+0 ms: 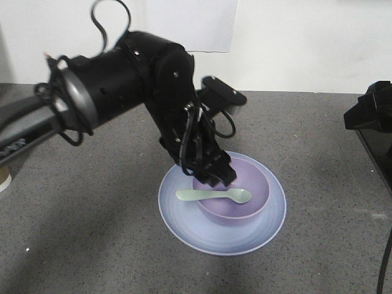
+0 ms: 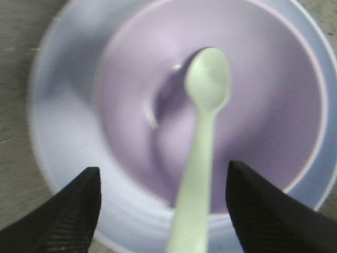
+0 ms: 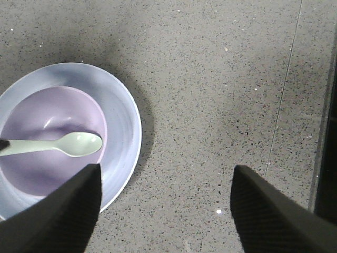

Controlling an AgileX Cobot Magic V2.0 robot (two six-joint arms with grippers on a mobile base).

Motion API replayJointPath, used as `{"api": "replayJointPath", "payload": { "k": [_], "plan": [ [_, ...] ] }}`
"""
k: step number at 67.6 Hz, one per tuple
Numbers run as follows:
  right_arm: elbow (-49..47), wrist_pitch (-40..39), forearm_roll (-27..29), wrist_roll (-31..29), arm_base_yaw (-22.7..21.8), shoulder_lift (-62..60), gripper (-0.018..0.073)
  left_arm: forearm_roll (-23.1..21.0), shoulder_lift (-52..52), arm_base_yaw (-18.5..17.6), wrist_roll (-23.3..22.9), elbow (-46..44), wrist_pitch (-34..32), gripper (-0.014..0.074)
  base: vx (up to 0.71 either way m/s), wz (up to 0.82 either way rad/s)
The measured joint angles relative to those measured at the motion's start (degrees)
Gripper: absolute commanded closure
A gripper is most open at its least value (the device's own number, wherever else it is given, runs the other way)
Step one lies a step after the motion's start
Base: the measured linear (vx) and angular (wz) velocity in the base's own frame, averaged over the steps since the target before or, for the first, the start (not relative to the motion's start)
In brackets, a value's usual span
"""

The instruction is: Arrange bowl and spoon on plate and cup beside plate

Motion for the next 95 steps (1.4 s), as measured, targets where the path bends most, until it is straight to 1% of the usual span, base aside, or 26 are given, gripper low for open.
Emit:
{"api": "replayJointPath", "payload": {
  "k": [2, 8, 15, 22, 27, 41, 53, 59, 60, 72, 80, 88, 95],
  "plan": [
    [0.0, 0.0, 0.0, 0.0, 0.0, 0.0, 0.0064, 1.49, -0.93, 0.08, -0.97, 0.0, 0.0, 0.0104, 0.0, 0.0],
    [0.0, 0.0, 0.0, 0.0, 0.0, 0.0, 0.0064, 3.54, -3.41, 1.23, -2.81, 0.0, 0.0, 0.0104, 0.0, 0.0],
    [0.0, 0.0, 0.0, 0.0, 0.0, 0.0, 0.0064, 4.6, -6.65, 4.68, -3.95, 0.0, 0.0, 0.0105, 0.0, 0.0],
    [0.0, 0.0, 0.0, 0.0, 0.0, 0.0, 0.0064, 5.0, -9.61, 9.8, -4.91, -0.13, 0.0, 0.0105, 0.0, 0.0],
    [0.0, 0.0, 0.0, 0.0, 0.0, 0.0, 0.0064, 5.07, -11.29, 13.74, -5.35, -0.13, 0.05, 0.0105, 0.0, 0.0],
    [0.0, 0.0, 0.0, 0.0, 0.0, 0.0, 0.0064, 5.24, -15.42, 26.58, -6.57, -0.13, 0.43, 0.0105, 0.0, 0.0],
    [0.0, 0.0, 0.0, 0.0, 0.0, 0.0, 0.0064, 5.62, -17.7, 35.32, -6.57, -0.13, 0.49, 0.0105, 0.0, 0.0],
    [0.0, 0.0, 0.0, 0.0, 0.0, 0.0, 0.0064, 5.62, -17.96, 38.82, -6.57, -0.13, 0.56, 0.0105, 0.0, 0.0],
    [0.0, 0.0, 0.0, -0.05, 0.0, 0.0, 0.0064, 6.35, -17.96, 46.28, -6.57, -0.13, 0.91, 0.0105, 0.0, 0.0],
    [0.0, 0.0, 0.0, -0.05, 0.0, 0.0, 0.0064, 6.98, -17.96, 51.56, -6.87, 0.2, 0.91, 0.0105, 0.0, 0.0],
    [0.0, 0.0, 0.0, -0.05, 0.0, 0.0, 0.0064, 7.09, -18.01, 54.22, -6.87, 2.79, 0.91, 0.0105, 0.0, 0.0],
    [0.0, 0.0, 0.0, -0.05, 0.0, 0.0, 0.0064, 6.93, -18.01, 56.02, -6.87, 6.8, 0.85, 0.0105, 0.0, 0.0],
    [0.0, 0.0, 0.0, -0.05, 0.0, 0.0, 0.0064, 6.01, -18.01, 56.4, -6.87, 10.42, 0.22, 0.0105, 0.0, 0.0]
  ]
}}
